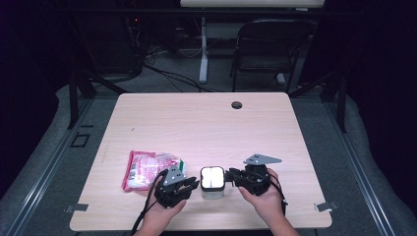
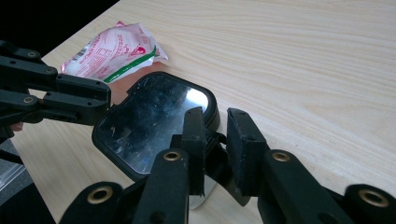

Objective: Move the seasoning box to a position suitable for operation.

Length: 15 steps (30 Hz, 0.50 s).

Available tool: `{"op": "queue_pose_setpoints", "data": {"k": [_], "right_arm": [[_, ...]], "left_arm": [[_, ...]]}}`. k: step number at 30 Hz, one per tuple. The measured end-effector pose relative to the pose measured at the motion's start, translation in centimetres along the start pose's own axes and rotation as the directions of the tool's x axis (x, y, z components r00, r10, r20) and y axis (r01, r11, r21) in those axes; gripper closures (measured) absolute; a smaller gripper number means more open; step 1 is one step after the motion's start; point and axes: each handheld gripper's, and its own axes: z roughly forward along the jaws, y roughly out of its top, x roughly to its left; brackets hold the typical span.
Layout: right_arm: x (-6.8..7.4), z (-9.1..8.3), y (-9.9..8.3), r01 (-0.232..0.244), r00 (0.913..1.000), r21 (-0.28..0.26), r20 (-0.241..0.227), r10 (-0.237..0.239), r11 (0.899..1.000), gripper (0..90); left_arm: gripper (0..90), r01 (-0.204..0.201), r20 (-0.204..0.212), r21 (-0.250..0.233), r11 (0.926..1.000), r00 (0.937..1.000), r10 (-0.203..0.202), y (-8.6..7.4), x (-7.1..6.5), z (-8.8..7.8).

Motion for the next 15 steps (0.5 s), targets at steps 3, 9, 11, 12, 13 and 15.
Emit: {"op": "queue_pose_setpoints", "data": {"k": [3, 9, 11, 12, 13, 15], "right_arm": [[-0.19, 0.03, -0.12, -0.013, 0.9998, -0.01, -0.013, 0.013, 1.0, 77.3], [-0.43, 0.03, -0.22, -0.037, 0.9989, -0.014, -0.03, 0.036, 0.999, 77.3], [-0.44, 0.04, -0.25, -0.037, 0.9989, -0.016, -0.029, 0.037, 0.999, 77.3], [-0.44, 0.04, -0.26, -0.039, 0.9988, -0.017, -0.031, 0.038, 0.999, 77.3], [-0.44, 0.04, -0.28, -0.039, 0.9988, -0.019, -0.031, 0.039, 0.999, 77.3], [-0.45, 0.05, -0.31, -0.038, 0.9989, -0.023, -0.028, 0.038, 0.999, 77.3]], "left_arm": [[78.9, 0.004, 0.008, 0.006, 1.0, 1.0, -0.004, -0.2, -0.15, 0.19], [81.8, -0.006, 0.012, 0.016, 0.9998, 0.9999, 0.005, -0.43, -0.22, 0.39], [83.0, -0.005, 0.014, 0.022, 0.9997, 0.9999, 0.005, -0.58, -0.27, 0.45], [83.4, -0.012, 0.015, 0.028, 0.9995, 0.9998, 0.011, -0.64, -0.3, 0.44], [83.8, -0.015, 0.016, 0.027, 0.9995, 0.9998, 0.014, -0.69, -0.32, 0.46], [84.1, -0.013, 0.023, 0.029, 0.9995, 0.9997, 0.013, -0.79, -0.43, 0.48]]}}
